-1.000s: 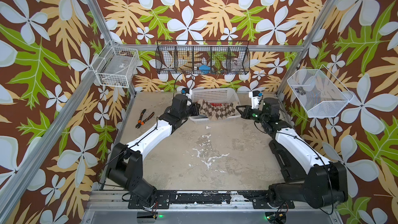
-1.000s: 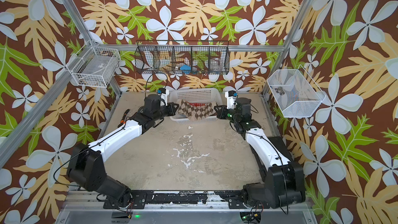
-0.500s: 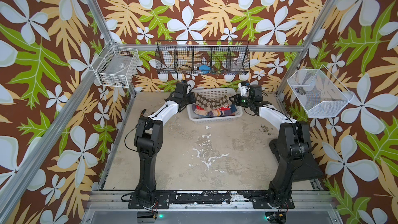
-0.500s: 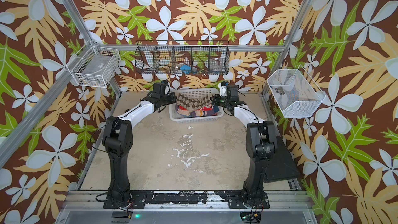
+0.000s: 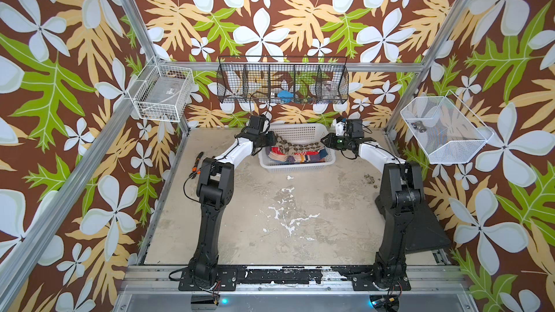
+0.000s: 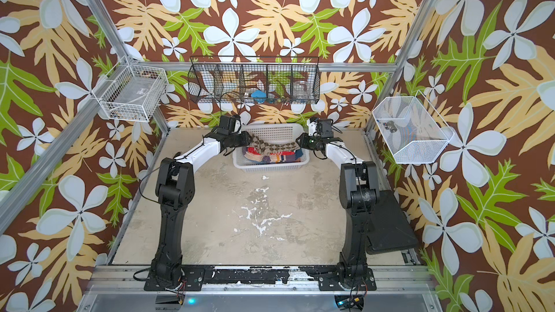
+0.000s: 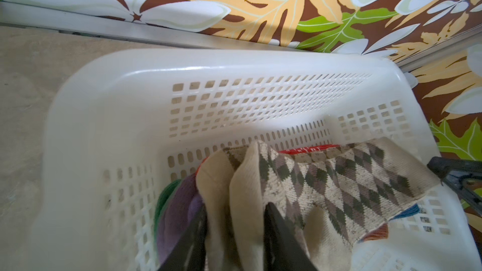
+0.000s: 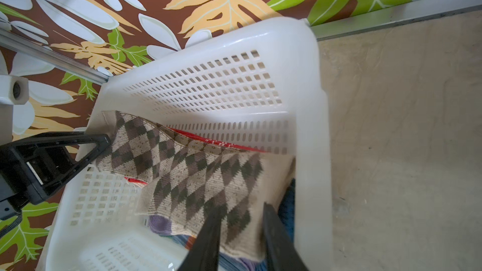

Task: Place the socks together as a pair
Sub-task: Place a pair of socks in the bin, then reset both arms

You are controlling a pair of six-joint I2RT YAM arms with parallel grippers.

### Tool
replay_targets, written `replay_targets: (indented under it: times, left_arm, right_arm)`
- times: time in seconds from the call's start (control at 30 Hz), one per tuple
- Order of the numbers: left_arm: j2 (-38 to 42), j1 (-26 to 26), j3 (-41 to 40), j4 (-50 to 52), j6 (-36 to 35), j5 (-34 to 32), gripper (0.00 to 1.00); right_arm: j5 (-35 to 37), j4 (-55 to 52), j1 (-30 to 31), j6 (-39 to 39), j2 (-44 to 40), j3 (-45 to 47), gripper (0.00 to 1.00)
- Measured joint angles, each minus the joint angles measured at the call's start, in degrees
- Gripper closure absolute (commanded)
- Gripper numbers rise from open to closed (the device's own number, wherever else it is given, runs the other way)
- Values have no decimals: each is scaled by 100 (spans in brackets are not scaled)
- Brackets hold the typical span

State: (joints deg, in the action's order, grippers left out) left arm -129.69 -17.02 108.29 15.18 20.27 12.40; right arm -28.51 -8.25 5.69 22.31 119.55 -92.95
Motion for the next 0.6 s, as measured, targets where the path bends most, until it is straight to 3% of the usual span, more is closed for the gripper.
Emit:
replay_targets:
  times: [0.27,0.47,0.6]
  left_arm:
    - [1128,-57,-654,-44,-68,-238,38]
    - [2031,-122,-1325,-286,-105,-791,37]
    - [3108,-120,-2684,-892,-175,-1403,37]
  right_arm:
    - [0,-72,-7,-39,-835,210,62]
    - [-17,-11,-7,-44,-1692,870,62]
    - [39,295,-7,-101,-2577,1703,52]
